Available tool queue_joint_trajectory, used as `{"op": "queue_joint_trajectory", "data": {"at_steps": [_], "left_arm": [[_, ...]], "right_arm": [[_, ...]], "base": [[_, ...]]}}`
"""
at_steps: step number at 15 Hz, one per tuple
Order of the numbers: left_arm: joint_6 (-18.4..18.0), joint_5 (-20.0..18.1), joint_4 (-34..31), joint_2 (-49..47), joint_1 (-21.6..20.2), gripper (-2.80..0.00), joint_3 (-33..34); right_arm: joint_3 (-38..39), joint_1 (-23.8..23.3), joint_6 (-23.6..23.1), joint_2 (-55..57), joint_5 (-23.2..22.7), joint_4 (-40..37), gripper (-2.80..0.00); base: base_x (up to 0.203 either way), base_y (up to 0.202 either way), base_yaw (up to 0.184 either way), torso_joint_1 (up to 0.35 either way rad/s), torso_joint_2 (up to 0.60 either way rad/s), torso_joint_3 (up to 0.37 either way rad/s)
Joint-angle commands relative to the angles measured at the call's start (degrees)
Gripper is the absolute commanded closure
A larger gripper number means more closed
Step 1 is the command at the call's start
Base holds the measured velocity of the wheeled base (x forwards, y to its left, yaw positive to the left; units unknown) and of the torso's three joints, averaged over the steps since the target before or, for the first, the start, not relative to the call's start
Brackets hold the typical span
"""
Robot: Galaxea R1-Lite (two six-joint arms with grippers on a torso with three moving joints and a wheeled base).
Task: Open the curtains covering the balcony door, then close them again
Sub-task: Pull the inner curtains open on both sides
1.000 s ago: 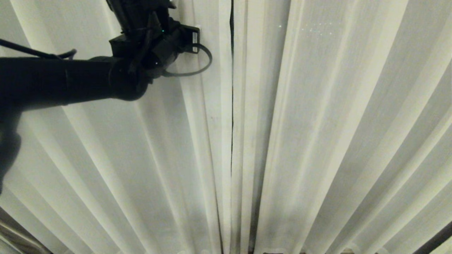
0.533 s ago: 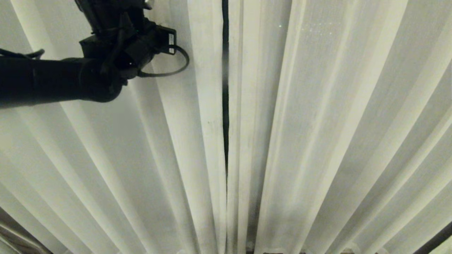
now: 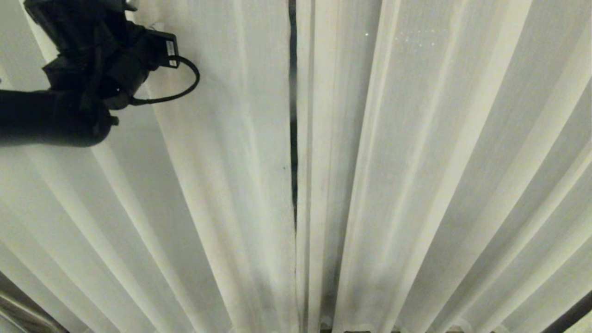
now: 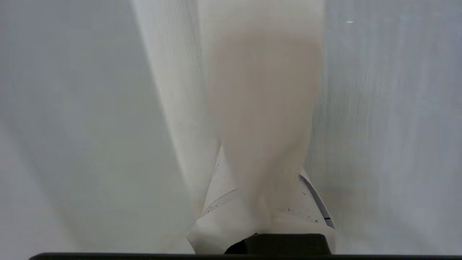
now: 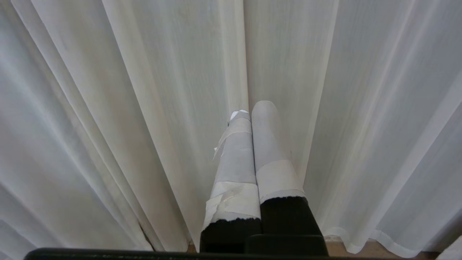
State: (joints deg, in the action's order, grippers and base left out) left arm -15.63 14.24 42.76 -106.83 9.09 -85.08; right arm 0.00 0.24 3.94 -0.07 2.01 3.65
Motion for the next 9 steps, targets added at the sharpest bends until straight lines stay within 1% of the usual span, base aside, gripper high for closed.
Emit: {"op": "queue_joint_trajectory", "data": {"at_steps": [1, 5, 6, 9], "left_arm": [[-0.03, 0.12, 0.39, 0.66, -1.7, 0.0, 0.39], [0.39, 0.18, 0.57, 1.86, -3.53, 0.0, 2.9], [0.96, 0.18, 0.57, 1.98, -3.87, 0.0, 3.25], [1.13, 0.01, 0.57, 1.98, -4.81, 0.0, 3.52]], "right_arm": [[0.0, 0.02, 0.02, 0.07, 0.01, 0.04, 0.0], [0.0, 0.02, 0.02, 0.07, 0.01, 0.04, 0.0], [0.0, 0.02, 0.02, 0.07, 0.01, 0.04, 0.0], [0.0, 0.02, 0.02, 0.07, 0.01, 0.04, 0.0]], "base": [[0.0, 0.0, 0.0, 0.0, 0.0, 0.0], [0.0, 0.0, 0.0, 0.0, 0.0, 0.0], [0.0, 0.0, 0.0, 0.0, 0.0, 0.0], [0.0, 0.0, 0.0, 0.0, 0.0, 0.0]]}}
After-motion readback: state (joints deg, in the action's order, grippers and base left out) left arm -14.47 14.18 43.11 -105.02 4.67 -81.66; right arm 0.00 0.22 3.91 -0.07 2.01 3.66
